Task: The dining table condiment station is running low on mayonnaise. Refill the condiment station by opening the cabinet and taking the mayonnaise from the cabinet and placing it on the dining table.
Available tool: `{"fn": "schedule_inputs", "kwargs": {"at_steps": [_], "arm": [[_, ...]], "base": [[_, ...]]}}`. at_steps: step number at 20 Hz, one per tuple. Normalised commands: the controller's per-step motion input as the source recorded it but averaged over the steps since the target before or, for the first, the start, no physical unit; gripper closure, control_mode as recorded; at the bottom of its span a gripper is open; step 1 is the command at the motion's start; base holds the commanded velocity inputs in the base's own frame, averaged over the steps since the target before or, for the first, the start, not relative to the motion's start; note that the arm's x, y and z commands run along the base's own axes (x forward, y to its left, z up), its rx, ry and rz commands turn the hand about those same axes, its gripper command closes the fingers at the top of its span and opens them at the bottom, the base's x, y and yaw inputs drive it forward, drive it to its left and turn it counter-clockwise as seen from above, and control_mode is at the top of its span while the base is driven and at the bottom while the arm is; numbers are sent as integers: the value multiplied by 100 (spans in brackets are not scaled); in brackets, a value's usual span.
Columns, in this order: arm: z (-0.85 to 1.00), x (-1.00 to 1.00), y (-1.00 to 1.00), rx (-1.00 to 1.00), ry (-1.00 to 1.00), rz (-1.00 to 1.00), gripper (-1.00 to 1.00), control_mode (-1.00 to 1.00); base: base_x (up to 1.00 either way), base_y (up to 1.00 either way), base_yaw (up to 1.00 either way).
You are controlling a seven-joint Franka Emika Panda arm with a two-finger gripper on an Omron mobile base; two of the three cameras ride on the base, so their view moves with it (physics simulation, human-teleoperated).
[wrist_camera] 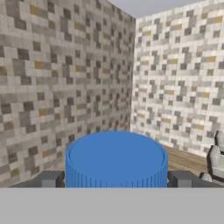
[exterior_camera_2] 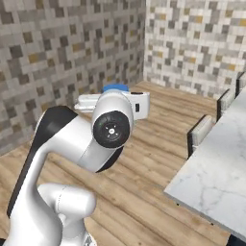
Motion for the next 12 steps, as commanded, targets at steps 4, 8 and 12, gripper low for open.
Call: {"fn": "schedule_inputs", "kwargs": {"at_steps": [4,8,12], "arm": [[0,0,0,0,0,0,100,100],[0,0,0,0,0,0,100,100],[0,0,0,0,0,0,100,100]], "base": [[85,100,-33],[96,100,-48],[100,93,-59]]}}
